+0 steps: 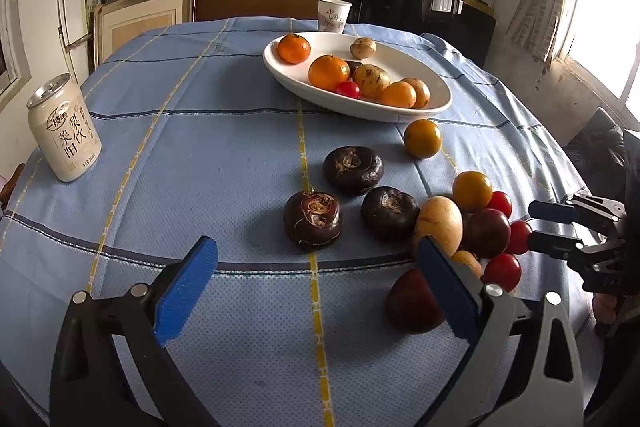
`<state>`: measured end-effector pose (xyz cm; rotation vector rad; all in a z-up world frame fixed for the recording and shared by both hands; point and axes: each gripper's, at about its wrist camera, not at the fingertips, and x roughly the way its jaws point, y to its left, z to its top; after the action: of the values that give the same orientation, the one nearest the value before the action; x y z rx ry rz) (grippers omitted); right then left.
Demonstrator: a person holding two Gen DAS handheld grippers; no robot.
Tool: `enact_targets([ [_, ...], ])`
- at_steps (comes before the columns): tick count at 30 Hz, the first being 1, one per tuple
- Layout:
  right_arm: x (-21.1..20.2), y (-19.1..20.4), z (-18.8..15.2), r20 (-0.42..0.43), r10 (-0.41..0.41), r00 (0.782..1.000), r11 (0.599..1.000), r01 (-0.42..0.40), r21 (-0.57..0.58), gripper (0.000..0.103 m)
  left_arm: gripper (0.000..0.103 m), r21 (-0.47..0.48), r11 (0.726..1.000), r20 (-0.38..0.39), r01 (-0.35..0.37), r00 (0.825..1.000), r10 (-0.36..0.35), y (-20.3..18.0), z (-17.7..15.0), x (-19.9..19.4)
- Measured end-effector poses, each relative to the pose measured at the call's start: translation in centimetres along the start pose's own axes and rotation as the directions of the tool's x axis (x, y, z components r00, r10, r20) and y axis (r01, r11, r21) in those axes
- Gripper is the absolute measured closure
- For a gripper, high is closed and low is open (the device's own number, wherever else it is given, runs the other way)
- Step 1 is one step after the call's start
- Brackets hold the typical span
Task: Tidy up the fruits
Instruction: 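Grasp a red tomato with the right tool while the left tool grasps a dark red plum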
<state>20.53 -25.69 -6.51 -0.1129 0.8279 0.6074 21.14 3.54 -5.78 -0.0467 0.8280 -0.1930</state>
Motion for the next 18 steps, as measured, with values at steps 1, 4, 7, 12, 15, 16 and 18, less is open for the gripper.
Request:
enact_targets([
  [1, 0.05, 0.05, -0.02, -0.003, 0.001, 1.0, 1.0, -0.001, -0.003, 0.053, 0.005, 0.0, 1.0, -0.001, -0.001, 1.0, 0.001, 0.0, 0.0, 0.03],
  [4, 0.34, 0.27, -0.15, -0.018, -0.003, 1.0, 1.0, 0.003, -0.011, 0.054, 0.005, -0.003, 1.0, -0.005, -0.001, 1.0, 0.001, 0.03, 0.0, 0.15],
  [7, 0.57, 0.29, -0.18, -0.031, -0.004, 1.0, 1.0, 0.004, -0.012, 0.058, 0.005, -0.005, 1.0, -0.01, -0.002, 1.0, 0.002, 0.08, 0.0, 0.26],
  [12, 0.79, 0.29, -0.22, -0.042, -0.002, 0.999, 1.0, 0.001, -0.012, 0.062, 0.005, -0.009, 1.0, -0.013, -0.003, 1.0, 0.003, 0.12, 0.0, 0.38],
  [15, 0.94, 0.32, -0.24, -0.049, -0.004, 0.999, 1.0, 0.003, -0.013, 0.062, 0.005, -0.007, 1.0, -0.017, -0.004, 1.0, 0.004, 0.11, -0.02, 0.41],
  [16, 0.96, 0.32, -0.24, -0.05, -0.003, 0.999, 1.0, 0.003, -0.013, 0.062, 0.005, -0.006, 1.0, -0.018, -0.004, 1.0, 0.004, 0.1, -0.02, 0.44],
  [18, 1.01, 0.32, -0.23, -0.049, -0.004, 0.999, 1.0, 0.003, -0.012, 0.063, 0.005, -0.005, 1.0, -0.019, -0.004, 1.0, 0.004, 0.08, -0.03, 0.46],
])
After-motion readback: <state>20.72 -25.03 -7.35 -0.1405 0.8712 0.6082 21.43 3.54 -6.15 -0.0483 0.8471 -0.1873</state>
